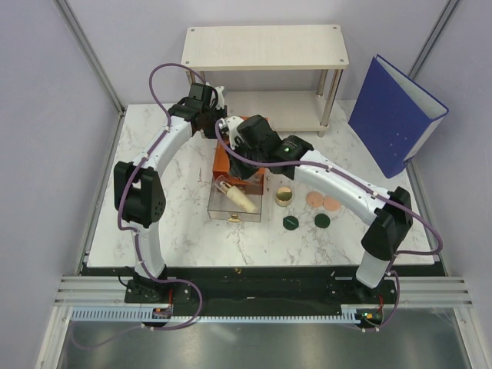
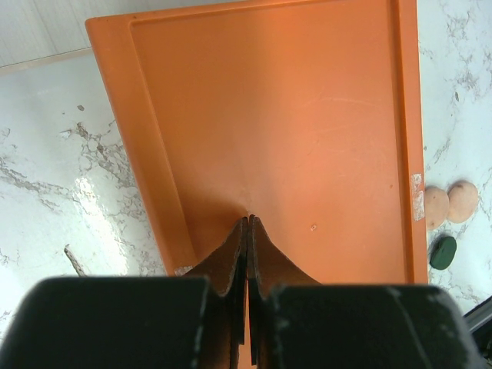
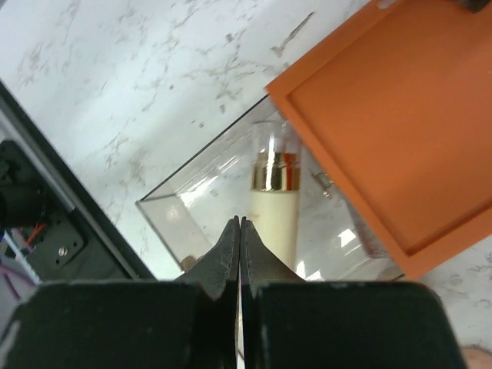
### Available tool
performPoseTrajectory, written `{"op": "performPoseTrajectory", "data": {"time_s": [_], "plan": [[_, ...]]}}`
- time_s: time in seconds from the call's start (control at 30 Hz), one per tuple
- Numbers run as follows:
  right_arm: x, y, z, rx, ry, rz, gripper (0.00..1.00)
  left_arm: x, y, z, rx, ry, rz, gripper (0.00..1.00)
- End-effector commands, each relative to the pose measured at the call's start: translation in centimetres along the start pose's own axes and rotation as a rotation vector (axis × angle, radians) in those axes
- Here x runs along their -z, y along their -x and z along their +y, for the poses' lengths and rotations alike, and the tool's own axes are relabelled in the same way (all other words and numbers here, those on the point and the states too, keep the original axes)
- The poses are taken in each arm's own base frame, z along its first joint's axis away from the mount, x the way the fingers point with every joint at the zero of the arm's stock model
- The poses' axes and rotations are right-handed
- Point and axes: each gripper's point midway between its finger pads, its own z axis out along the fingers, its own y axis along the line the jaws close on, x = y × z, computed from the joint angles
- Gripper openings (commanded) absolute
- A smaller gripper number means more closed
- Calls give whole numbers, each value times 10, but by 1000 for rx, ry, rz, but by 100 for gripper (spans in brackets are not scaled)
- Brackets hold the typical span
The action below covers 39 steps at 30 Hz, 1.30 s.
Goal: Organize the makeup
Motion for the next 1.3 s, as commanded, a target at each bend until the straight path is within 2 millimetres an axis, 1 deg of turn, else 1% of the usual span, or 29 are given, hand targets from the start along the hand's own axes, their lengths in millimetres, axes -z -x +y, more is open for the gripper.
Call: {"op": "performPoseTrajectory", "data": {"time_s": [0.0,0.07,0.1,0.17,0.2,0.23,0.3,0.33,0.37,0.43,0.47,0.53,0.57,0.63,0.7,0.73,0.77,0.83,0.93,0.97,1.17,1.27], "plan": [[17,-37,41,121,126,145,0,-24,-82,56,-5,184,281,2],[22,-50,52,157,168,202,0,-25,-83,56,-4,181,286,2],[20,-59,62,174,195,235,0,-26,-85,58,-2,184,290,2],[20,-74,73,198,235,305,0,-27,-87,57,0,182,295,2],[21,-81,82,218,259,329,0,-26,-86,57,1,182,294,2],[20,-88,86,227,271,353,0,-27,-89,57,5,179,301,2],[15,-107,97,251,296,416,0,-29,-91,57,8,177,306,2],[13,-112,99,258,298,435,0,-29,-92,57,9,175,311,2],[9,-120,99,261,293,462,0,-30,-92,58,7,178,311,2],[6,-126,98,273,272,475,0,-29,-94,59,6,183,315,2],[2,-133,97,278,263,493,0,-30,-95,59,5,181,318,2],[-6,-138,83,301,169,492,0,-30,-94,59,3,182,315,2],[-11,-144,77,310,132,493,0,-30,-95,60,2,183,319,2],[-16,-141,62,319,35,467,0,-30,-95,60,2,183,319,2],[-21,-137,52,318,-26,421,0,-31,-97,60,3,184,324,2],[-22,-131,41,322,-98,394,0,-30,-97,61,3,185,324,2],[-24,-127,37,322,-127,367,0,-30,-97,61,6,186,323,2],[-25,-121,22,323,-218,333,0,-31,-98,60,8,182,327,2],[-27,-115,9,319,-301,278,0,-31,-98,61,7,186,325,2],[-27,-110,0,318,-358,240,0,-30,-97,61,4,187,323,2],[-27,-85,-27,328,-547,101,0,-29,-95,62,-2,190,317,2],[-32,-73,-34,340,-591,62,0,-28,-95,62,-10,191,317,2]]}}
